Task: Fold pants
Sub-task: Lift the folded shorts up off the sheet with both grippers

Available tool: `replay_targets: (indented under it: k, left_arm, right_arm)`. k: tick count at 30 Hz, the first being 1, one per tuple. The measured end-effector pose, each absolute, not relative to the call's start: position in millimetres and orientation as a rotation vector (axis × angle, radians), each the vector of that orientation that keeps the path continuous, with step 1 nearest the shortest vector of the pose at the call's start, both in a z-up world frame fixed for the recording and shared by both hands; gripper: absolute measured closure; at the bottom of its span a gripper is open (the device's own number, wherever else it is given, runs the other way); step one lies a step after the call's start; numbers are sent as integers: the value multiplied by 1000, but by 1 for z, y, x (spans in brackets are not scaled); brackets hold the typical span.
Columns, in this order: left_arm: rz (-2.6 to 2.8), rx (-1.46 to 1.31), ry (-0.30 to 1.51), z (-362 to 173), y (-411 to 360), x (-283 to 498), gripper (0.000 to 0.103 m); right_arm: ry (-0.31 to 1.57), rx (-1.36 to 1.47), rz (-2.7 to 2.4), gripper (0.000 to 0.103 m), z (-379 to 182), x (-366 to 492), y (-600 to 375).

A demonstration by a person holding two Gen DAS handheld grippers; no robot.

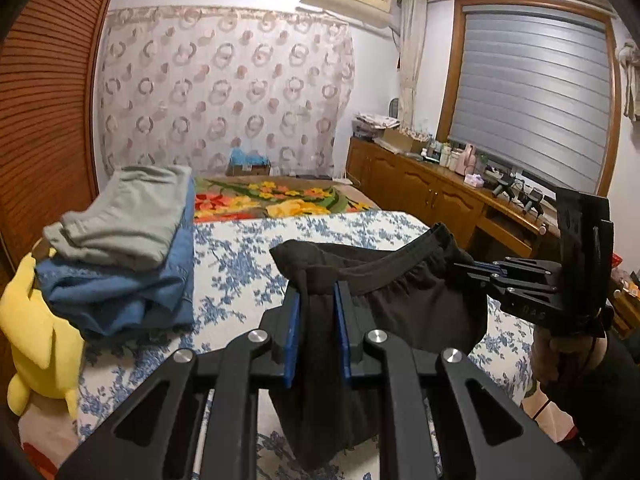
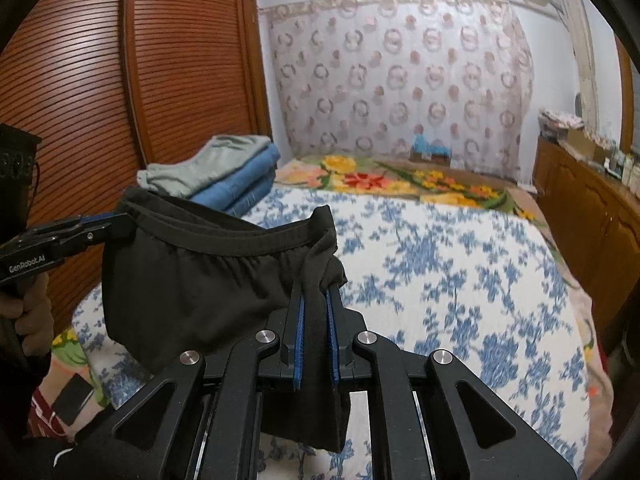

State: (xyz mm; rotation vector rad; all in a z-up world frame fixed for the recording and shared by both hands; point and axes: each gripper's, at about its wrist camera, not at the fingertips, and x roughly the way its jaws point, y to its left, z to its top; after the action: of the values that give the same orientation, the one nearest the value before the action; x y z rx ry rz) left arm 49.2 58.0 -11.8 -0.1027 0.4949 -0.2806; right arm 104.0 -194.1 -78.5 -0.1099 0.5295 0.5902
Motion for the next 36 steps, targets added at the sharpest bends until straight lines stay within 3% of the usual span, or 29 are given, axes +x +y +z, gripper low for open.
replay_targets:
  k: [36]
  left_arm:
    - [-168, -106, 462, 11, 112, 103, 89]
  right_arm:
    - [462, -254, 696, 96, -27, 192, -118]
